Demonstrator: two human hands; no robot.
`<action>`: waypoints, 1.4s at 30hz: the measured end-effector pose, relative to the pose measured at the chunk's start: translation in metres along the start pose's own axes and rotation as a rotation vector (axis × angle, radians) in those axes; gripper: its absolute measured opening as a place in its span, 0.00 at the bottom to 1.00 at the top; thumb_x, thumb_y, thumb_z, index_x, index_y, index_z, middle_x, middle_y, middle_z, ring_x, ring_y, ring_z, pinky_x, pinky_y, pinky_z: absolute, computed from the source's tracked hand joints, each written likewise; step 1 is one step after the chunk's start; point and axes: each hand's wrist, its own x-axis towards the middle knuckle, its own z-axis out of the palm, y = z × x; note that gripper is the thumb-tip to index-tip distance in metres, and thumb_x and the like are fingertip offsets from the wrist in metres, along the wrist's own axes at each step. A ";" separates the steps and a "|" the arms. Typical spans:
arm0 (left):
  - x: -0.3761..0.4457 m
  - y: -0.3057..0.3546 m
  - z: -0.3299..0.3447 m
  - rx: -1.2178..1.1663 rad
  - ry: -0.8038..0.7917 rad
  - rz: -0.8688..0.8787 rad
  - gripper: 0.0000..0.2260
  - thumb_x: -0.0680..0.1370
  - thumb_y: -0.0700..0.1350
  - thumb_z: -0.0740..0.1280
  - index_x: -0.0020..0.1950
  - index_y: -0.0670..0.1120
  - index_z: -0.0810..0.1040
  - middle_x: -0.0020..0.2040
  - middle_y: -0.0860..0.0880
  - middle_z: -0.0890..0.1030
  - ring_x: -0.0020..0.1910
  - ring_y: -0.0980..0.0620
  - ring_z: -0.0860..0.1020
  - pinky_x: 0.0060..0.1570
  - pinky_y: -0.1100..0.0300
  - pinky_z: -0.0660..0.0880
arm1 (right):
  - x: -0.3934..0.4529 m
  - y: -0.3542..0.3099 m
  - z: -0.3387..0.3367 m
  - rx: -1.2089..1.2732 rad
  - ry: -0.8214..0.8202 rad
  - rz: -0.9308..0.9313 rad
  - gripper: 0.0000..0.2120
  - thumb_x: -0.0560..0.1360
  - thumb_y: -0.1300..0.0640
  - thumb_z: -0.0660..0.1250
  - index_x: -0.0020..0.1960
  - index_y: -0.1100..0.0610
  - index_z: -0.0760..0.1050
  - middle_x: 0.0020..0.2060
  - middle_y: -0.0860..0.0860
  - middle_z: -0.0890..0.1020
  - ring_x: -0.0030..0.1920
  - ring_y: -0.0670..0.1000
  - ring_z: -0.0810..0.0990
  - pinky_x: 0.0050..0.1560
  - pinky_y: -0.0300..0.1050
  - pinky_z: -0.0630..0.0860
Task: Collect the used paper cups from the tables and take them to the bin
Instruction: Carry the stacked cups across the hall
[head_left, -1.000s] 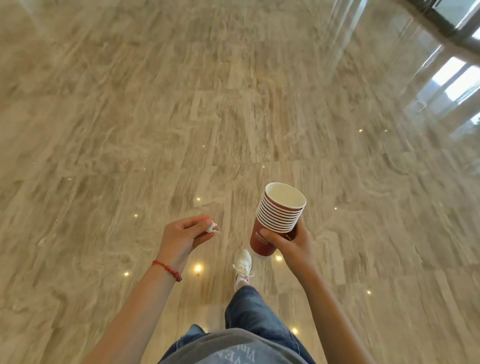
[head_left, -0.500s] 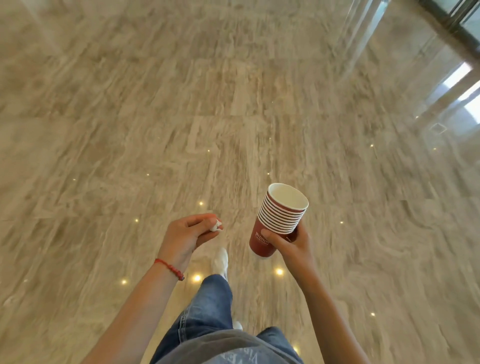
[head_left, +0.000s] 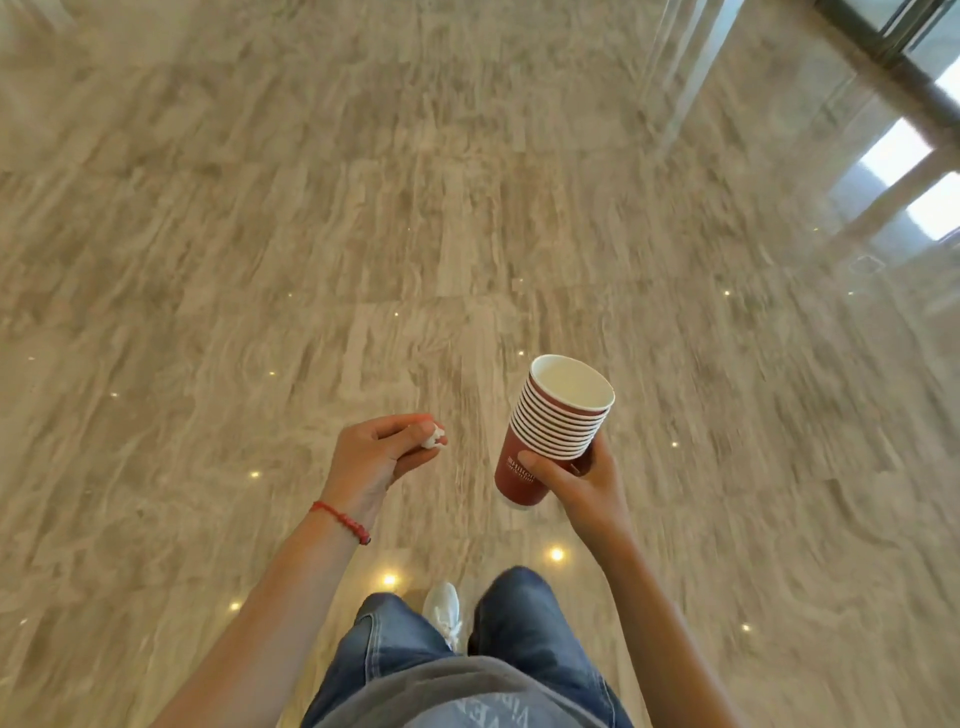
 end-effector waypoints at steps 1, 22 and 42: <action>0.018 0.007 0.006 -0.010 0.001 -0.009 0.03 0.70 0.36 0.71 0.39 0.41 0.84 0.39 0.41 0.85 0.40 0.49 0.84 0.37 0.66 0.79 | 0.018 -0.003 0.000 -0.002 0.009 0.000 0.26 0.65 0.66 0.75 0.61 0.59 0.72 0.48 0.50 0.83 0.49 0.44 0.82 0.42 0.33 0.77; 0.417 0.181 0.198 -0.061 0.018 -0.067 0.06 0.72 0.34 0.69 0.38 0.41 0.84 0.39 0.41 0.85 0.40 0.49 0.84 0.37 0.66 0.79 | 0.500 -0.123 -0.043 -0.046 -0.009 -0.019 0.23 0.65 0.65 0.76 0.56 0.55 0.74 0.43 0.43 0.84 0.47 0.42 0.82 0.41 0.32 0.77; 0.857 0.412 0.315 0.022 -0.004 -0.013 0.05 0.70 0.36 0.71 0.45 0.36 0.82 0.38 0.42 0.85 0.38 0.51 0.84 0.36 0.66 0.78 | 0.963 -0.241 0.007 -0.020 0.029 0.000 0.18 0.66 0.67 0.74 0.51 0.53 0.75 0.40 0.38 0.84 0.43 0.38 0.82 0.38 0.29 0.75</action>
